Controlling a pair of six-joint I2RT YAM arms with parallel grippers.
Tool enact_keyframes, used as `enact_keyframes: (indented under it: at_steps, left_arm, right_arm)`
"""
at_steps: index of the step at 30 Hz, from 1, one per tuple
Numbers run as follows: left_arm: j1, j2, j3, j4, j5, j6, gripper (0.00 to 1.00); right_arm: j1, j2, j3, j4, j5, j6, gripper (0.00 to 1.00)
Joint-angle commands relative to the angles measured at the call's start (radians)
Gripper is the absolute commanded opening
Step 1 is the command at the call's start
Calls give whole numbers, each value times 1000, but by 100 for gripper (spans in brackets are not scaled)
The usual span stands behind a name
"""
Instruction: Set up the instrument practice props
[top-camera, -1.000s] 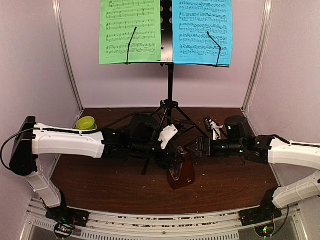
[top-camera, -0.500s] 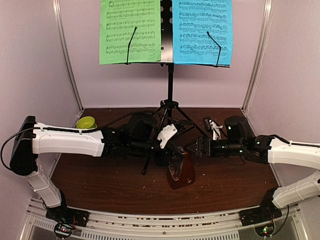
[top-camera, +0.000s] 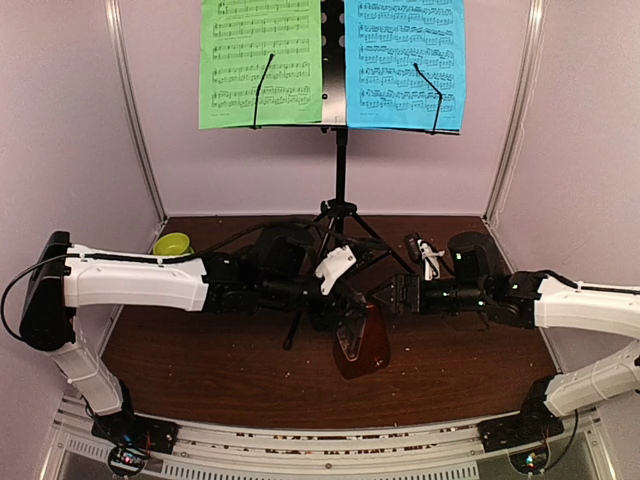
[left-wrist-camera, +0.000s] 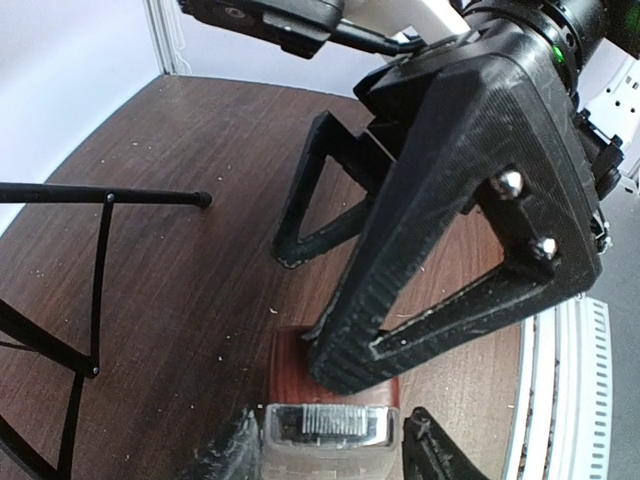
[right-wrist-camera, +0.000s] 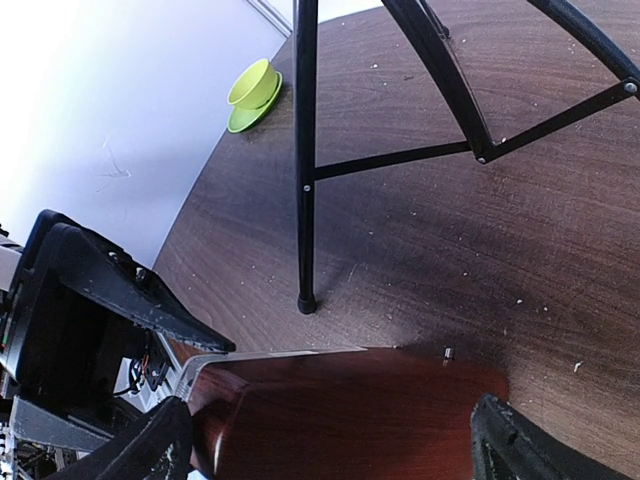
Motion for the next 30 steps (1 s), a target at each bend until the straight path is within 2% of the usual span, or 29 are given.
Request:
enact_keyframes:
  at_steps: [1,6,14,22,26,30]
  left_arm:
    - [8,-21,2,35,27,30,47]
    - [10,-32,-20,29,42,29,36]
    - [11,-84,-91,45,24,21,27]
    - [11,-166,-156,32,3,18,23]
    - [20,-273,-208,0,-47,-22,22]
    - [76,-384,-264,-81,-86,-110,22]
  right_arm:
    - [-1,35,-50,-111,33,-32,96]
    - [-1,29,-64,-131,49,-44,96]
    - [-4,9,-107,-142,80,-54,96]
    - [-4,21,-102,-149,79,-64,96]
    - [-6,12,-94,-151,75,-69,96]
    - [-5,15,-67,-153,57,-84,97]
